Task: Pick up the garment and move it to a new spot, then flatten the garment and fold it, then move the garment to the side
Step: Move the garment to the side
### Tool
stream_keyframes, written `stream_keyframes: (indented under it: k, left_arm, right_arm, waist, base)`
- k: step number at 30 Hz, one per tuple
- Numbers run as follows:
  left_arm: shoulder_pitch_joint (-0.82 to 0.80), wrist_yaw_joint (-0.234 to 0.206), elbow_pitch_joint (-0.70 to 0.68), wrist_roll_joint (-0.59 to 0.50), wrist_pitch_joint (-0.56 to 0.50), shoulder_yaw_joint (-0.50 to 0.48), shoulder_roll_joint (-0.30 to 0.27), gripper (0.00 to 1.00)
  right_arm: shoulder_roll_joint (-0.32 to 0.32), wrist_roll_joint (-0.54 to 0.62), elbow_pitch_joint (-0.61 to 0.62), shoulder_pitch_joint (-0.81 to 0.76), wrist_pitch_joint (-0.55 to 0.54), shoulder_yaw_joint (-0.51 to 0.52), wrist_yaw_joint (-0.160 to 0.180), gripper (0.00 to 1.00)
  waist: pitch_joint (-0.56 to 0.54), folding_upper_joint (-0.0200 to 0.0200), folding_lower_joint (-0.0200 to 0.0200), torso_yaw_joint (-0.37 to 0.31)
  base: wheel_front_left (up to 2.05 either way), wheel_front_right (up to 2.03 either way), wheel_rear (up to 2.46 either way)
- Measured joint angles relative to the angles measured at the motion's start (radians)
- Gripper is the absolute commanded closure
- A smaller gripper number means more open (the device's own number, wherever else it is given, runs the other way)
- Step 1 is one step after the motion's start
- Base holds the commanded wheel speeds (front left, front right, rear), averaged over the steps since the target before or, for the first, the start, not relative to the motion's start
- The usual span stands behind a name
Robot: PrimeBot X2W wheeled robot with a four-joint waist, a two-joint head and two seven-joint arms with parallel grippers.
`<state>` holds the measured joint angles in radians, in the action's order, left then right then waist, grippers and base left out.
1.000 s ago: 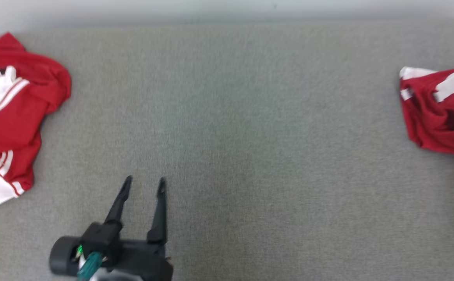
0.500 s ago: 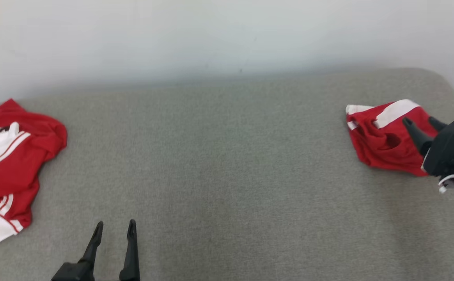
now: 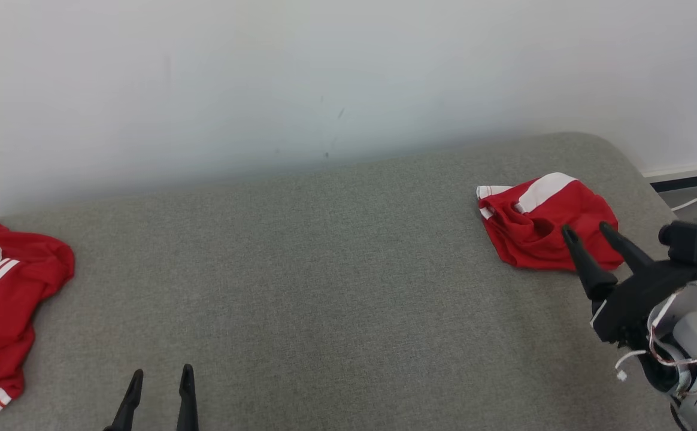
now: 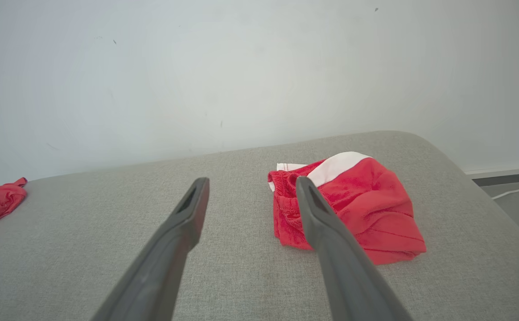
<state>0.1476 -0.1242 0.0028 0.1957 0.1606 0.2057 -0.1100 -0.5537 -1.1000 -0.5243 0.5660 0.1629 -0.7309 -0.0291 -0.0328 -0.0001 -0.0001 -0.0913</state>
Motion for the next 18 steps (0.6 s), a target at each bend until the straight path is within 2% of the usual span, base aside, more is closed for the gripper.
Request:
stream_keyframes:
  k: [5, 11, 18]
  left_arm:
    - [0.013, 0.000, -0.015, 0.000, 0.000, -0.020, 0.001, 0.00]
    - [0.055, 0.000, -0.023, -0.005, -0.003, -0.058, 0.002, 0.00]
    - [0.070, 0.000, -0.024, -0.039, -0.028, -0.075, -0.004, 0.00]
  right_arm:
    - [0.006, 0.021, 0.077, -0.075, 0.073, 0.005, 0.041, 0.00]
    - [0.009, 0.073, 0.147, -0.146, 0.084, 0.007, 0.096, 0.00]
    - [-0.035, 0.115, 0.197, -0.252, 0.085, 0.040, 0.133, 0.00]
  waist:
    - [-0.014, 0.0000, 0.0000, -0.015]
    - [-0.027, 0.0001, 0.0001, -0.024]
    - [-0.042, 0.0001, 0.0001, -0.015]
  base:
    - [0.00, 0.00, 0.00]
    - [0.00, 0.00, 0.00]
    - [0.00, 0.00, 0.00]
